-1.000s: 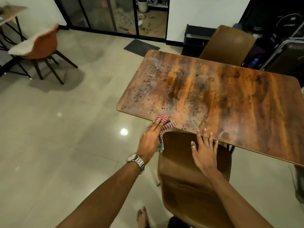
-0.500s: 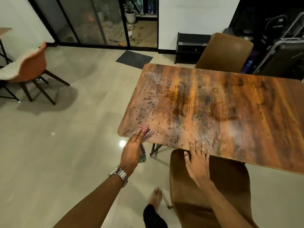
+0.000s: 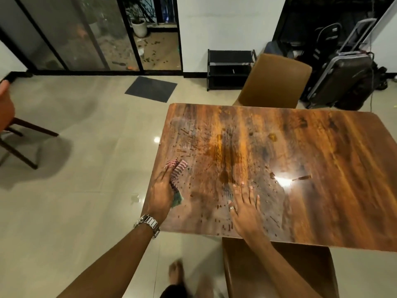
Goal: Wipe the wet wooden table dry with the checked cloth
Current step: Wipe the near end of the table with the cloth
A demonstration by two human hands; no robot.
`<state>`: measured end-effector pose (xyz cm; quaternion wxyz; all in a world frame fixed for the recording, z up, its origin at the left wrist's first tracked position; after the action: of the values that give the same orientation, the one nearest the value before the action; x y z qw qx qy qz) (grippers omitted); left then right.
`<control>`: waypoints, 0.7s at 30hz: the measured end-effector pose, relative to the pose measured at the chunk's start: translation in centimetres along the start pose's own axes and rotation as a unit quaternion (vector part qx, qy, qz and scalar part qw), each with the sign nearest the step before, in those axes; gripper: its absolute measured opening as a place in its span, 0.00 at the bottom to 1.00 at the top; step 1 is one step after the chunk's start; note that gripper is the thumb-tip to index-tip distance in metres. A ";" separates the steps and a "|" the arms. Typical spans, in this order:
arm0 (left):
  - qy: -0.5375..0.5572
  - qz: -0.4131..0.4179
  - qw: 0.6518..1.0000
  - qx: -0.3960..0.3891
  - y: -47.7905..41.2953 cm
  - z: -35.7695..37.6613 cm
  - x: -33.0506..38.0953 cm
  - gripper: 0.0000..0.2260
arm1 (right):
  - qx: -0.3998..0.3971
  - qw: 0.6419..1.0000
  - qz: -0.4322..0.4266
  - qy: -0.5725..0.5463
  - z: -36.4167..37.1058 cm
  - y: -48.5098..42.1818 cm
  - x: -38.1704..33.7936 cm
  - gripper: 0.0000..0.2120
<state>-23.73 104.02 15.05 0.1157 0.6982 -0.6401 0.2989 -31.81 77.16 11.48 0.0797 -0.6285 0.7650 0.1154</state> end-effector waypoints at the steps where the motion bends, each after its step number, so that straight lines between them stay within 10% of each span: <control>1: 0.007 0.001 1.000 0.002 -1.4 0.5 -0.2 0.36 | -0.001 1.000 0.002 0.001 0.1 -1.2 -0.4 0.32; 21: 0.020 0.000 0.997 -0.081 -18.7 13.7 -6.3 0.32 | 0.006 0.997 0.078 0.005 4.2 -18.0 0.1 0.28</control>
<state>-2.04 104.63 4.75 0.1844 0.6803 -0.6600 0.2600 -14.25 74.89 6.08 0.0706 -0.5669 0.8129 0.1134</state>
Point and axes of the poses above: each hand's wrist, its own y-axis away from the middle knuckle, its own z-axis out of the palm, x = y × z, the point moved 5 cm from there along -y, towards the middle knuckle, and after that the axes turned 13 degrees about x, right-handed, at the moved point
